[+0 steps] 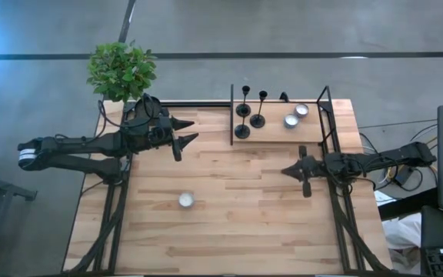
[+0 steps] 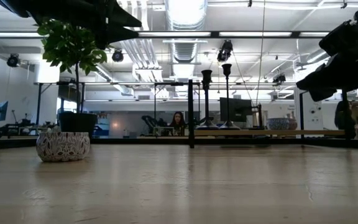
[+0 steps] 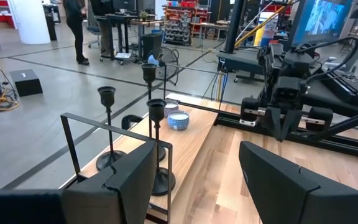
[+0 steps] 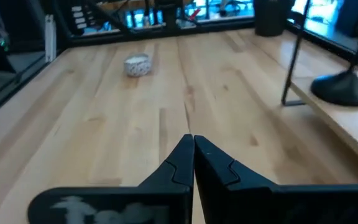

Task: Pick & Place candle stick holders
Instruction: Put the red scented candle on the shelf

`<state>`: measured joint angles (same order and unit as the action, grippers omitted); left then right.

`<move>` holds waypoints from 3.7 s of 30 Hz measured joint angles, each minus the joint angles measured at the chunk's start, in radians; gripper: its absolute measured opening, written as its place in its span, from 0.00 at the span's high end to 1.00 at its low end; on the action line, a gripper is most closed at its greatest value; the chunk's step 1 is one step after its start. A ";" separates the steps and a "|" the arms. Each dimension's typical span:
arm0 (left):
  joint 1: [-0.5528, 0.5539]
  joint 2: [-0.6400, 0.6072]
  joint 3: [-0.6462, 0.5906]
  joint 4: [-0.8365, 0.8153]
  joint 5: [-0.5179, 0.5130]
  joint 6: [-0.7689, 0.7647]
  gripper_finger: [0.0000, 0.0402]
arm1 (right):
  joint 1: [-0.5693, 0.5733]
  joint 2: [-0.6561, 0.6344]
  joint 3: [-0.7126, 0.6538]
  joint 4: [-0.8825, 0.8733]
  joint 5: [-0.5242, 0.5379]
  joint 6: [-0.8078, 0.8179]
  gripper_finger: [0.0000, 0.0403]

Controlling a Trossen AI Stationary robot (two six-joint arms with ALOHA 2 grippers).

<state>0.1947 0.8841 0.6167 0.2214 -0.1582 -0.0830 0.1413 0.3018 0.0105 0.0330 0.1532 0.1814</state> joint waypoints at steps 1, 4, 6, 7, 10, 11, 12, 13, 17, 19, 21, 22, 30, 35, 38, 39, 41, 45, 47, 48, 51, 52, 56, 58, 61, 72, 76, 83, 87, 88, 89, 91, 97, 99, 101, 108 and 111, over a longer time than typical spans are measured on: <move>0.000 0.000 0.000 0.000 0.000 0.000 0.41 | 0.000 0.004 0.000 0.000 -0.006 -0.021 0.98; 0.000 0.000 0.000 0.001 0.000 0.000 0.41 | 0.000 0.006 0.000 0.001 -0.008 -0.057 0.98; 0.000 0.000 0.000 0.001 0.000 0.000 0.41 | 0.000 0.006 0.000 0.000 -0.007 -0.057 0.98; 0.000 0.000 0.000 0.001 0.000 0.000 0.41 | 0.000 0.006 0.000 0.001 -0.005 -0.058 0.98; 0.000 0.000 0.000 0.002 0.000 0.000 0.41 | 0.000 0.006 0.000 0.001 -0.005 -0.057 0.98; 0.000 0.000 0.000 0.003 0.000 0.000 0.41 | 0.000 0.006 0.000 0.001 -0.005 -0.055 0.98; 0.000 0.000 0.000 0.003 0.000 0.000 0.41 | 0.000 0.006 0.000 0.001 -0.005 -0.053 0.98; 0.000 0.000 0.000 0.003 0.000 0.000 0.41 | 0.000 0.006 0.000 0.001 -0.005 -0.054 0.98; 0.000 0.000 0.000 0.003 0.000 0.000 0.41 | 0.000 0.006 0.000 0.001 -0.005 -0.054 0.98; 0.000 0.000 0.000 0.003 0.000 0.000 0.41 | 0.000 0.006 0.000 0.001 -0.004 -0.054 0.98; 0.000 0.000 0.000 0.003 0.000 0.000 0.41 | 0.000 0.006 0.000 0.001 -0.004 -0.053 0.98; 0.000 0.000 0.000 0.003 0.000 -0.004 0.41 | 0.000 0.006 0.000 0.001 -0.004 -0.053 0.98; -0.001 0.000 0.000 0.008 0.017 -0.352 0.41 | 0.000 0.006 0.000 0.002 -0.004 -0.053 0.98; -0.001 0.000 0.000 0.012 0.030 -0.481 0.41 | 0.000 0.006 0.000 0.002 -0.004 -0.052 0.98; -0.005 0.004 0.008 -0.062 0.113 -0.360 0.41 | 0.000 0.006 0.000 0.002 -0.004 -0.052 0.98; -0.014 0.007 0.024 -0.152 0.141 -0.326 0.41 | 0.000 0.007 0.000 0.002 -0.004 -0.053 0.98; -0.041 0.024 0.071 -0.357 0.168 -0.309 0.41 | 0.000 0.007 0.000 0.002 -0.002 -0.053 0.98; -0.110 0.071 0.177 -0.692 0.170 -0.282 0.41 | 0.000 0.007 0.000 0.003 -0.001 -0.052 0.98; -0.144 0.100 0.213 -0.773 0.159 -0.277 0.41 | 0.000 0.007 0.000 0.002 -0.001 -0.052 0.98; -0.162 0.115 0.225 -0.790 0.158 -0.277 0.41 | 0.000 0.007 0.000 0.002 -0.001 -0.051 0.98; -0.227 0.167 0.258 -0.826 0.159 -0.285 0.41 | 0.000 0.007 0.000 0.002 -0.002 -0.051 0.98; -0.256 0.187 0.266 -0.852 0.164 -0.284 0.41 | 0.000 0.007 0.000 0.002 -0.002 -0.051 0.98; -0.386 0.275 0.290 -0.997 0.172 -0.240 0.41 | 0.000 0.007 0.000 0.002 -0.002 -0.051 0.98; -0.435 0.312 0.294 -1.057 0.167 -0.226 0.41 | 0.000 0.007 0.000 0.002 -0.003 -0.051 0.98; -0.483 0.356 0.294 -1.060 0.164 -0.256 0.41 | 0.000 0.007 0.000 0.002 -0.004 -0.051 0.98; -0.482 0.420 0.295 -0.916 0.160 -0.450 0.41 | 0.000 0.006 0.000 0.002 -0.004 -0.051 0.98; -0.482 0.429 0.295 -0.914 0.161 -0.455 0.41 | 0.000 0.006 0.000 0.002 -0.004 -0.051 0.98; -0.479 0.426 0.295 -0.949 0.189 -0.449 0.40 | 0.000 0.006 0.000 0.002 -0.004 -0.051 0.98; -0.477 0.425 0.292 -0.962 0.228 -0.454 0.32 | 0.000 0.006 0.000 0.001 -0.004 -0.051 0.98; -0.478 0.424 0.286 -0.961 0.235 -0.461 0.30 | 0.000 0.006 0.000 0.001 -0.004 -0.051 0.98; -0.480 0.424 0.278 -0.961 0.245 -0.466 0.27 | 0.000 0.006 0.000 0.001 -0.004 -0.051 0.98; -0.484 0.424 0.255 -0.964 0.268 -0.470 0.22 | 0.000 0.006 0.000 0.001 -0.004 -0.051 0.98; -0.487 0.426 0.200 -0.963 0.279 -0.470 0.13 | 0.000 0.006 0.000 0.001 -0.004 -0.051 0.98; -0.487 0.426 0.179 -0.960 0.278 -0.470 0.13 | 0.000 0.006 0.000 0.001 -0.003 -0.051 0.98; -0.490 0.426 0.153 -0.956 0.278 -0.470 0.14 | 0.000 0.006 0.000 0.001 -0.003 -0.051 0.98; -0.514 0.426 0.048 -0.879 0.254 -0.429 0.20 | 0.000 0.007 0.000 0.001 -0.003 -0.051 0.98; -0.518 0.426 0.021 -0.823 0.253 -0.418 0.25 | 0.000 0.007 0.000 0.001 -0.003 -0.051 0.98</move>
<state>-0.3229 1.3106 0.6380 -0.6020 0.0944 -0.5010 0.1413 0.3088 0.0109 0.0341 0.1497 0.1303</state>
